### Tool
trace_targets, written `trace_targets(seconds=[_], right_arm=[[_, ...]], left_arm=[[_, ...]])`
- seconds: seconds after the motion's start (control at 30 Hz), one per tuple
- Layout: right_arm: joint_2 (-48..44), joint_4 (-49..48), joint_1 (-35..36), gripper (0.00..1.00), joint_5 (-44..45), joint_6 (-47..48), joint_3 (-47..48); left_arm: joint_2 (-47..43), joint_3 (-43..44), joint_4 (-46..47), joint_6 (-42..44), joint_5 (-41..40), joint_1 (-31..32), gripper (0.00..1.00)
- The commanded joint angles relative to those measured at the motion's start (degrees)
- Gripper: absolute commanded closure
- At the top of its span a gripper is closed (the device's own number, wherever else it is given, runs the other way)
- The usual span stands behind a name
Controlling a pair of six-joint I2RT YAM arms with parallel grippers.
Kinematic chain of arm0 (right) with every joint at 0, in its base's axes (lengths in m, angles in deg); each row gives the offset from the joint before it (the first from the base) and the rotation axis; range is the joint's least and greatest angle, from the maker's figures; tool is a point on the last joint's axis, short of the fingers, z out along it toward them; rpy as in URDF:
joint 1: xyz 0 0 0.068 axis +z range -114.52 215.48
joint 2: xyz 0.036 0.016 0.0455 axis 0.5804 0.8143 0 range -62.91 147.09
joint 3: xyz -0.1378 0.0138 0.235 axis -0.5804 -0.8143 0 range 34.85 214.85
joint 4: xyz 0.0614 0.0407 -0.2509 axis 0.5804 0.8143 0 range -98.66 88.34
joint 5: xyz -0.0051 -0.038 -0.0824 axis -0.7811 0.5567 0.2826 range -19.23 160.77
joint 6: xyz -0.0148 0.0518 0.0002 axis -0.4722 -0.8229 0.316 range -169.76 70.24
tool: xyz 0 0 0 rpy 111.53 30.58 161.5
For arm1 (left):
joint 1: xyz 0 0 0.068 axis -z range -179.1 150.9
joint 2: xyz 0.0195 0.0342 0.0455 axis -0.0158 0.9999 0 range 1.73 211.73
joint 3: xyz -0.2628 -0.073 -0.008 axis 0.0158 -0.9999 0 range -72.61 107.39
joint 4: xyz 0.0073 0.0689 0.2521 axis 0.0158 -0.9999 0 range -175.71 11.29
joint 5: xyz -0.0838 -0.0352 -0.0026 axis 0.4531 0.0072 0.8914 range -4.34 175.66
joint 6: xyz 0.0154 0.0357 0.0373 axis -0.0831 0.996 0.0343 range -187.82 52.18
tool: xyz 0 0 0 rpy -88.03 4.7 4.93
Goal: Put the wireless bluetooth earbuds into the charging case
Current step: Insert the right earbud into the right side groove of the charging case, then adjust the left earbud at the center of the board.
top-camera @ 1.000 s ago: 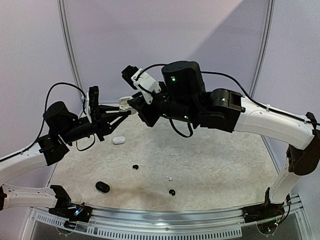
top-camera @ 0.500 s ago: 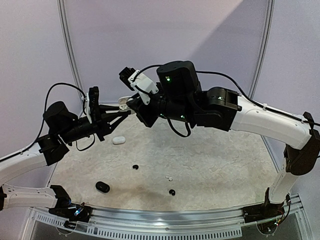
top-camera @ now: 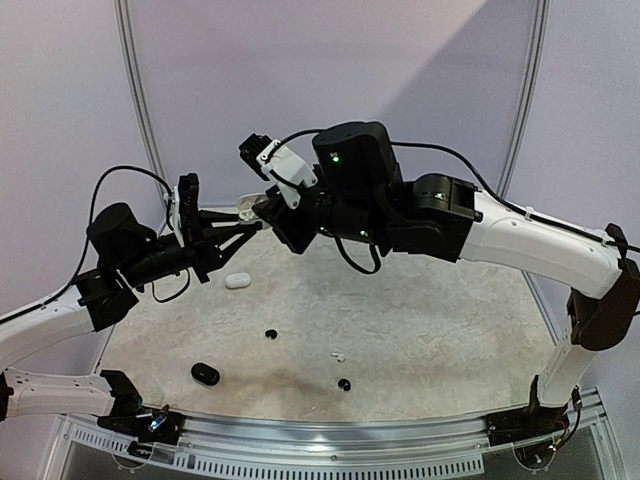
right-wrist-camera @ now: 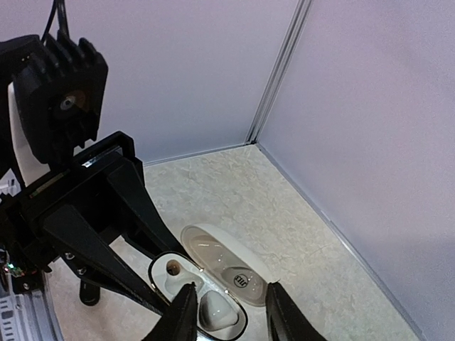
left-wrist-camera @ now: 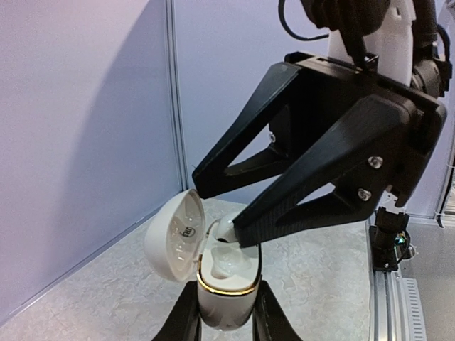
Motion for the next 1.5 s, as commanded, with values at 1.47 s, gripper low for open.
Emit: trace_targets(seconds=[1.47], right_arm=[[18.4,44.0,-7.3,0.43,-10.1,-55.3,-4.5]], left_arm=[[-4.2,-1.2,-5.0,-2.1,-15.4,0.7,1.0]])
